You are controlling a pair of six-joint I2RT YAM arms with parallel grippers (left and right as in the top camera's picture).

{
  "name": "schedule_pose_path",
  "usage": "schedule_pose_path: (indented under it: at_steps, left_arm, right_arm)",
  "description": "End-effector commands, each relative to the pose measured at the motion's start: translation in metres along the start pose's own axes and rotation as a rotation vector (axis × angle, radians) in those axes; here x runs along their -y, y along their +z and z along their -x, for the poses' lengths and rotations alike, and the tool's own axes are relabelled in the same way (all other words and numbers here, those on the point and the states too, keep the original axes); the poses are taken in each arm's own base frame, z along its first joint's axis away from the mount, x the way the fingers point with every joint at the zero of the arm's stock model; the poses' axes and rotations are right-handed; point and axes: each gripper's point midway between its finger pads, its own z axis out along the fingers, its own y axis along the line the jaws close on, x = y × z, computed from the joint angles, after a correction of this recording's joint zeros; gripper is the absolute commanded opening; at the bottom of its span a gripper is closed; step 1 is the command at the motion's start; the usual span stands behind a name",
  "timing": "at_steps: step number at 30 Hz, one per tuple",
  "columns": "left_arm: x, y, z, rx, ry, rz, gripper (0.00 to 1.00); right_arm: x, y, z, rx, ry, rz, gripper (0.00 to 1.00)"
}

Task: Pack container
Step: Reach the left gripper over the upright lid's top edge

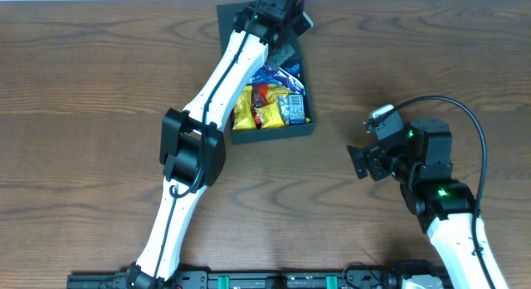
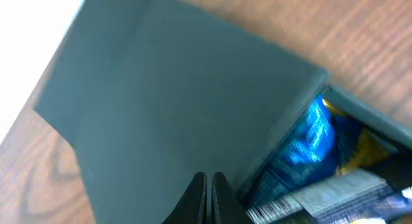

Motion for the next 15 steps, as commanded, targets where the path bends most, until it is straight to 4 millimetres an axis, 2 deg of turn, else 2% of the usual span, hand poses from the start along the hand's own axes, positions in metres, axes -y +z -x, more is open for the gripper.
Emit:
schedule_pose_path:
  at_steps: [1, 11, 15]
  left_arm:
    - [-0.002, -0.008, -0.001, -0.008, -0.03, 0.001, 0.06]
    - [0.01, -0.01, -0.026, -0.113, -0.044, -0.047, 0.06]
    - [0.009, -0.018, -0.026, -0.112, -0.079, -0.044, 0.06]
  right_arm:
    - [0.001, 0.0, 0.0, 0.004, -0.006, 0.004, 0.99]
    - [0.001, 0.0, 0.0, 0.004, -0.006, 0.004, 0.99]
    - [0.001, 0.0, 0.0, 0.004, -0.006, 0.004, 0.99]
